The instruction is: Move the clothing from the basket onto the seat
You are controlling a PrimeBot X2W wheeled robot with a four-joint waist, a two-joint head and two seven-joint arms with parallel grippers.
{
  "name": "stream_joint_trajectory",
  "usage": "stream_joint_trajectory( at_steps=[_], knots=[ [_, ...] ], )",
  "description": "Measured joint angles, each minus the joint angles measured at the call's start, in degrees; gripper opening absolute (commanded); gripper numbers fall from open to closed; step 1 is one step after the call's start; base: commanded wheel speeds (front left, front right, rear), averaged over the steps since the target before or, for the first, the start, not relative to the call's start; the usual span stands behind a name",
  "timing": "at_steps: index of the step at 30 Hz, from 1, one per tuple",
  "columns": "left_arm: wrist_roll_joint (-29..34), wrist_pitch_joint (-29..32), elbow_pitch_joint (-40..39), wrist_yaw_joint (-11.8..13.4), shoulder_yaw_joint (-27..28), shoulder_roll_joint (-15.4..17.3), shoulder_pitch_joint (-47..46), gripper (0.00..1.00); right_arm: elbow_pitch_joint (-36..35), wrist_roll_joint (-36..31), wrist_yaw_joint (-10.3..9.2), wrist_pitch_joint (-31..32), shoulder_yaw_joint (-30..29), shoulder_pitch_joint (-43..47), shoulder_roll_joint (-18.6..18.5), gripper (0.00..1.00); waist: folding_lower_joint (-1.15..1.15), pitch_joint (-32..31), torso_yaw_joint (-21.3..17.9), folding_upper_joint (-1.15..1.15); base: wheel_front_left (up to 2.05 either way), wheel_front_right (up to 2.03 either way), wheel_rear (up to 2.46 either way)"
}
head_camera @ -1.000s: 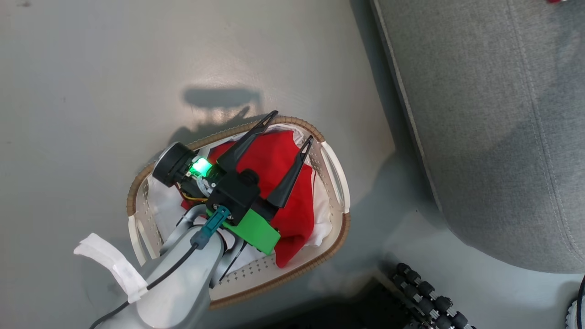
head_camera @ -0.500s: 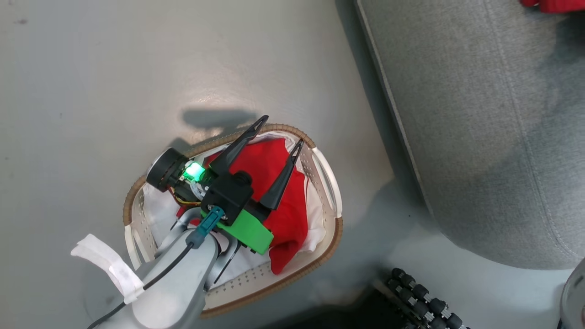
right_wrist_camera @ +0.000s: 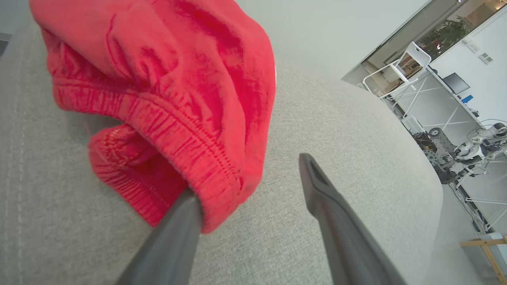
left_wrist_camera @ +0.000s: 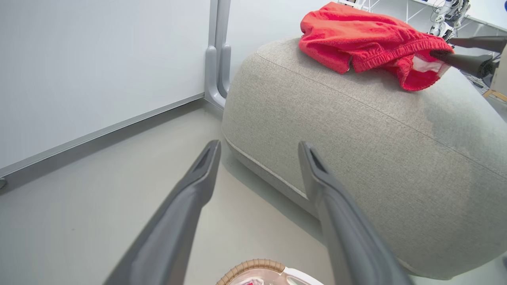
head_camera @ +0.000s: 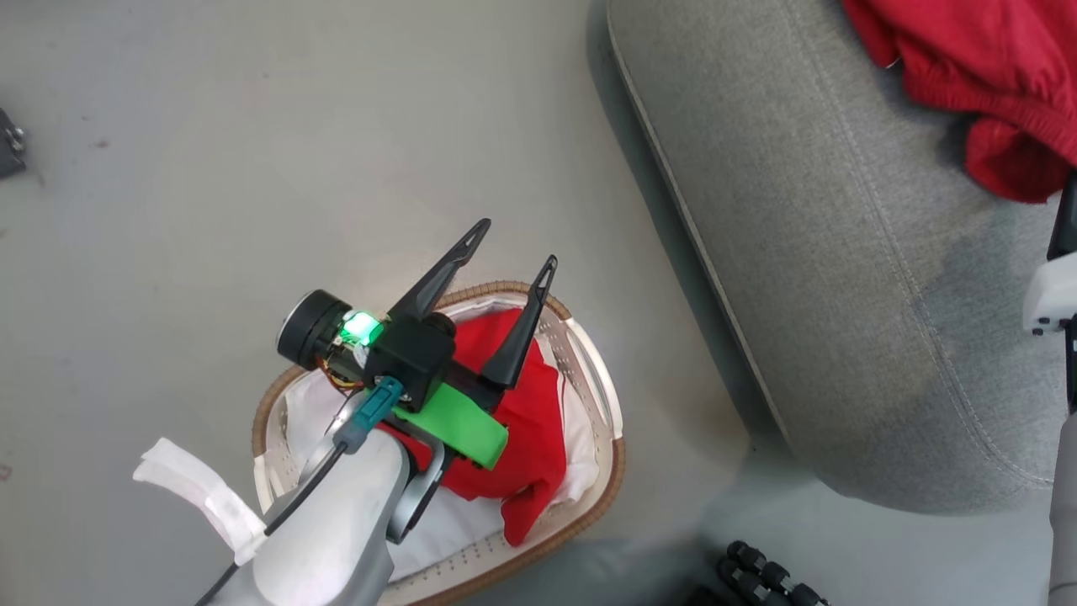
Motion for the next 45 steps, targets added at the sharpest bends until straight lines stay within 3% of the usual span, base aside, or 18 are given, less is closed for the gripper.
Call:
stream_joint_trajectory(
  at_steps=[11,20,28,34,45],
  knots=[
    [-0.99,-0.05,1.14,-0.59,6.05,-2.78,4.38,1.0,-2.78,1.04,0.0,0.0,1.3,3.7,-0.59,1.0,0.0,-8.65,2.18,0.0,0.0,0.0,0.0],
    [-0.88,-0.07,0.94,-1.23,9.99,-4.64,8.49,1.0,2.71,1.65,0.0,0.0,2.77,3.52,-2.91,1.0,0.0,-14.42,6.58,0.0,0.0,0.0,0.0],
    [-0.11,-0.07,0.03,-1.62,12.14,-5.38,10.31,1.0,7.53,2.21,0.0,0.0,4.08,4.98,-2.58,1.0,0.0,-17.33,10.14,0.0,0.0,0.0,0.0],
    [0.4,-0.07,-0.26,-1.68,13.26,-5.78,10.76,1.0,8.21,3.07,0.0,0.0,5.43,8.06,-0.1,1.0,0.0,-17.82,10.22,0.0,0.0,0.0,0.0],
    [0.62,-0.07,-0.33,-1.92,14.63,-6.11,11.46,1.0,2.32,4.97,0.0,0.0,10.43,11.16,2.43,1.0,0.0,-19.32,8.77,0.0,0.0,0.0,0.0]
  ],
)
